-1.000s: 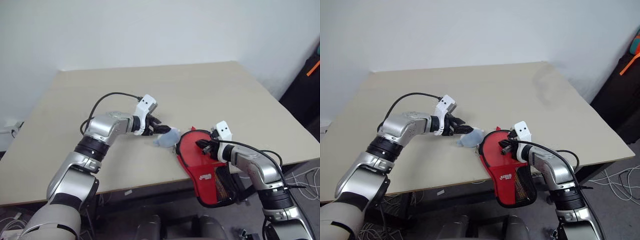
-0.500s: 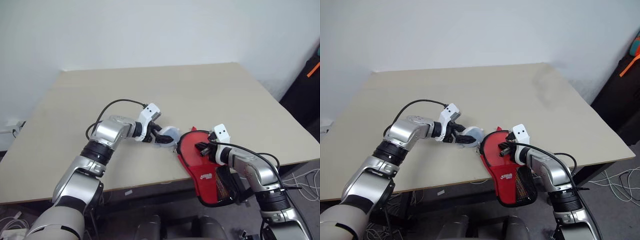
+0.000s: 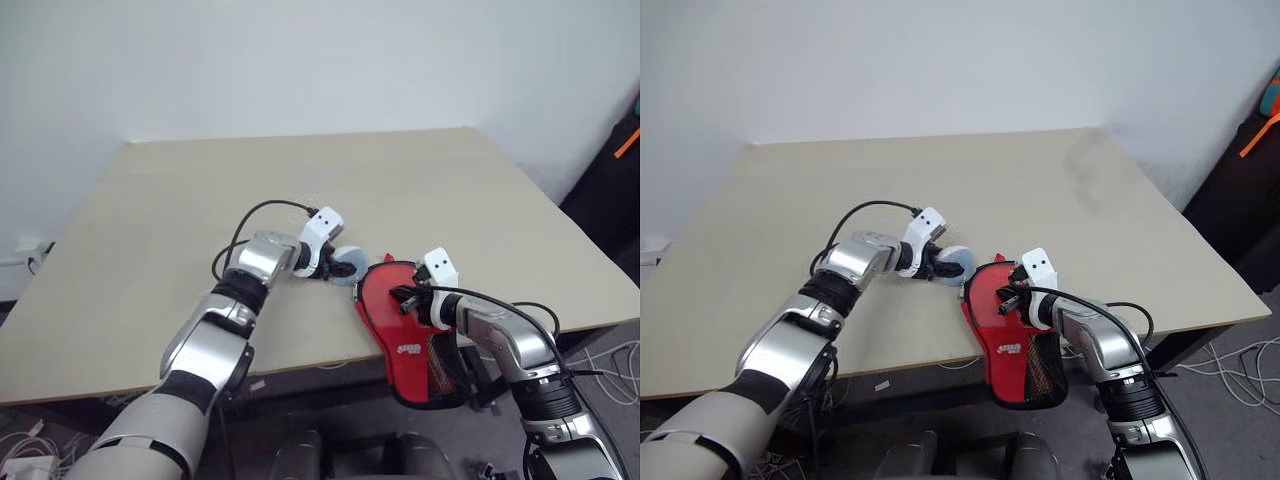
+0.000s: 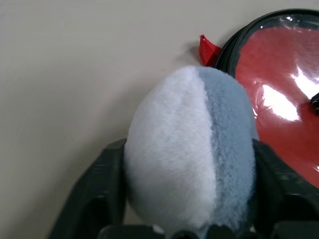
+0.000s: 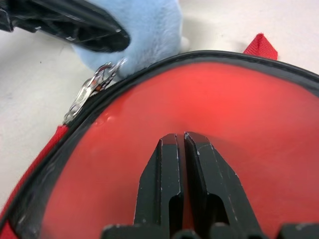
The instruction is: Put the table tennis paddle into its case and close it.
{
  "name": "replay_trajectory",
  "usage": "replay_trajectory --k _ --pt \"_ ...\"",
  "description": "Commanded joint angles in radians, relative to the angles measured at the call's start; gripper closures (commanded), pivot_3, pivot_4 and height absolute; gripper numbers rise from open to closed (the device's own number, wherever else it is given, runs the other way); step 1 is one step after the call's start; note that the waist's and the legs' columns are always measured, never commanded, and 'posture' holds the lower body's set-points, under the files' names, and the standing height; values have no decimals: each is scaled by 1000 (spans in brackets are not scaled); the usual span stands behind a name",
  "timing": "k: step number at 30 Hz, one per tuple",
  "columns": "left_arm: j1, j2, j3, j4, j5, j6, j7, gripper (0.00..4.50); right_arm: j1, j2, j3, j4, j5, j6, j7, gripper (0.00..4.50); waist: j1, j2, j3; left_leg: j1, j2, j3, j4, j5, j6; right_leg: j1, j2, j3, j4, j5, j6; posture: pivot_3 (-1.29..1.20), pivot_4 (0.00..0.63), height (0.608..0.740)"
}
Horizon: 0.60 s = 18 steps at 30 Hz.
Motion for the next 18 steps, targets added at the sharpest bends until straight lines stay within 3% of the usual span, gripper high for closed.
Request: replay_trajectory --k 1,2,18 --pt "-75 0 31 101 82 -83 126 2762 16 -11 41 0 -29 22 0 4262 1 -1 -1 0 0 0 1 0 0 0 0 -1 0 0 0 0 0 724" --pt "-92 -6 39 124 85 -95 130 3038 19 -12 44 -7 -29 28 1 4262 1 -1 -1 0 0 0 1 0 1 1 -1 -1 0 0 0 0 0 724" --pt "-205 -34 109 230 145 -245 150 3038 16 -24 99 43 -78 160 -53 4262 0 -2 -1 -1 1 0 3 0 1 0 -3 -3 1 3 -1 0 0 724"
